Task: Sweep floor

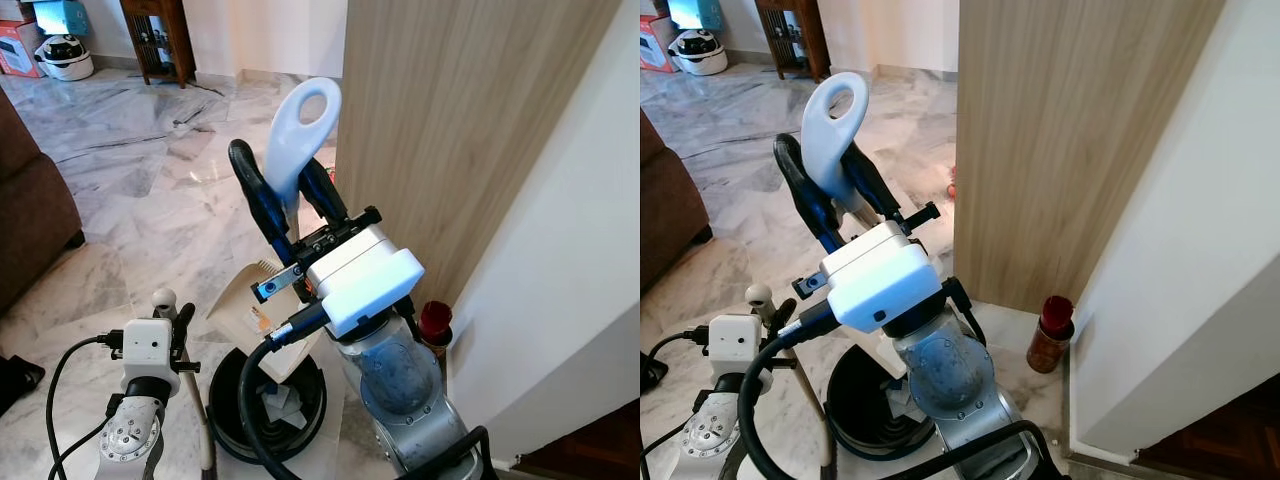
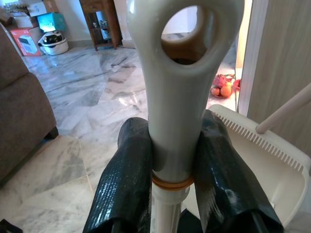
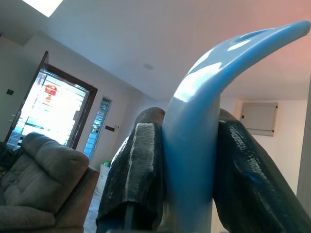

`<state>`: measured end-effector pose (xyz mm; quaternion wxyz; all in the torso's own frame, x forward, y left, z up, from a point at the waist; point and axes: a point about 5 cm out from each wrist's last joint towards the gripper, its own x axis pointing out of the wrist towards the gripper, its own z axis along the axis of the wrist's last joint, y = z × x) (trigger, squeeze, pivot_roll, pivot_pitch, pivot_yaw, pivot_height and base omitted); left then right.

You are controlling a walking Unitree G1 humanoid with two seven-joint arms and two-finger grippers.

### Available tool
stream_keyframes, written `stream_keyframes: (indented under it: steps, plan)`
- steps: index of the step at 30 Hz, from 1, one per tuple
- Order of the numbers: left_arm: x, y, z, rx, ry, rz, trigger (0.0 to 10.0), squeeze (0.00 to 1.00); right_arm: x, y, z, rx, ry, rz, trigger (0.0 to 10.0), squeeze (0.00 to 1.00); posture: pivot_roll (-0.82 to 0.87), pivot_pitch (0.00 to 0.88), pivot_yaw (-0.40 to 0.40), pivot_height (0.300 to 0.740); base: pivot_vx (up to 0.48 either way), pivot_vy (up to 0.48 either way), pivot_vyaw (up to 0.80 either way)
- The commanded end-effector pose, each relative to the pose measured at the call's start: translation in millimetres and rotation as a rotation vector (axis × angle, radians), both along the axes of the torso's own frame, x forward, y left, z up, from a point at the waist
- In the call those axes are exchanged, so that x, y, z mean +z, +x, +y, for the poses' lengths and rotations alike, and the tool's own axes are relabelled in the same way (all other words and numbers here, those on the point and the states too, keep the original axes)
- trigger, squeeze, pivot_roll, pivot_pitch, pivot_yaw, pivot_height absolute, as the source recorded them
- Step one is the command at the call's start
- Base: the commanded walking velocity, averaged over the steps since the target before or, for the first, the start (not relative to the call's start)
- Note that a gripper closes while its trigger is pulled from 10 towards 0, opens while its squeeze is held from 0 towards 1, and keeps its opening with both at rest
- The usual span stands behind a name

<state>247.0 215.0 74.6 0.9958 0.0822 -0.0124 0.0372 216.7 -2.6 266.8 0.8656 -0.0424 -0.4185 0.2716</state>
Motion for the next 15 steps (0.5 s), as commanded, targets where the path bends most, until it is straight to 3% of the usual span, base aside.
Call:
stream_keyframes:
  steps: [1,8,15]
  plan:
    - [12.3,3.9,0.0,-0.021,0.038,-0.053,10.0,0.00,15.2,-9.4,-1.9,0.007,0.028,-0.109,10.0,0.00,0.20,0.054,0.006,0.740,0.000,0.000,0.00]
    - [11.7,4.5,-1.8,-0.028,0.035,-0.052,10.0,0.00,10.5,-2.8,-5.0,0.012,0.084,-0.009,10.0,0.00,0.20,0.041,0.009,0.740,0.000,0.000,0.00]
    - [11.1,4.7,-2.6,-0.033,0.035,-0.050,10.0,0.00,10.4,-3.2,-5.8,-0.014,0.052,-0.054,10.0,0.00,0.20,0.035,0.009,0.740,0.000,0.000,0.00]
